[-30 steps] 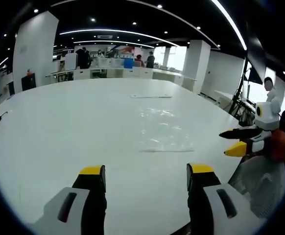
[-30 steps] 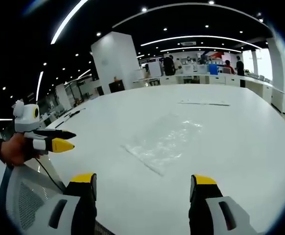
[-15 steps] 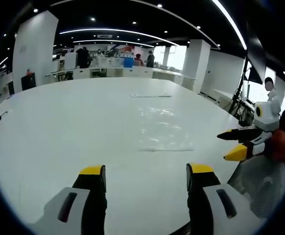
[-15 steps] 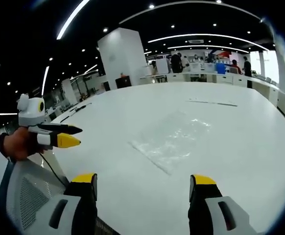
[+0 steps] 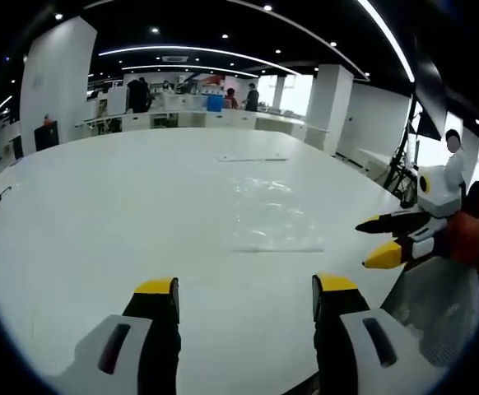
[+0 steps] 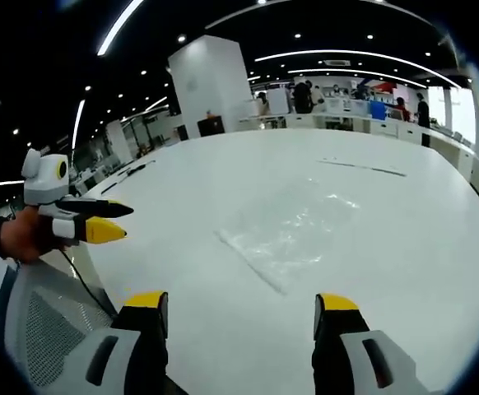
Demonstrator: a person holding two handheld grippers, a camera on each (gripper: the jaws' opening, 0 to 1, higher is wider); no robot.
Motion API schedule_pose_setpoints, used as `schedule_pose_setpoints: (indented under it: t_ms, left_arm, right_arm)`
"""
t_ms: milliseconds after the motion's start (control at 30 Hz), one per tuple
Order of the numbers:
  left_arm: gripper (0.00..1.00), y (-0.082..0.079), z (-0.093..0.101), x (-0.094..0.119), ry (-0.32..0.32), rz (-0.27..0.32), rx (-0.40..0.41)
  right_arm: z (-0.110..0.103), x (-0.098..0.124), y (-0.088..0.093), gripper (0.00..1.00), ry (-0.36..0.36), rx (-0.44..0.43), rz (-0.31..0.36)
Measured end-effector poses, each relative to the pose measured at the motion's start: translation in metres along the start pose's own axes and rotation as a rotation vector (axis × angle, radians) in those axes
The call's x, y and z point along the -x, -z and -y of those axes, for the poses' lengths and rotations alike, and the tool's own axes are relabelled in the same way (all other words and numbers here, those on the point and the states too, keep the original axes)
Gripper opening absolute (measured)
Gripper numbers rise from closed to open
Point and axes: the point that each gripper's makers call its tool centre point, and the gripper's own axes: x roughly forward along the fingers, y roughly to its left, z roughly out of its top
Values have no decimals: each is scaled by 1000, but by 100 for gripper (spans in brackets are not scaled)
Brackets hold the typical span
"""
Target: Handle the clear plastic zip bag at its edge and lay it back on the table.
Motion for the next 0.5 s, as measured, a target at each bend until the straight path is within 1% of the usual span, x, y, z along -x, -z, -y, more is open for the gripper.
schedule_pose_setpoints:
  t_ms: [33, 100, 233, 500]
  left_arm:
    - [65, 0, 0, 0, -1, 1, 1]
    - [65, 0, -1, 0, -5, 0, 5]
    - [65, 1, -4, 1, -10, 2, 13]
    - [64, 1, -4, 1, -13, 0, 17]
  right_arm:
    - [1, -2, -1, 71, -2, 9, -5]
    - [2, -8, 0, 70, -8, 36, -37]
    - [0, -17, -7, 70, -23, 46, -27]
    - [4, -35, -15, 68, -33, 88, -51]
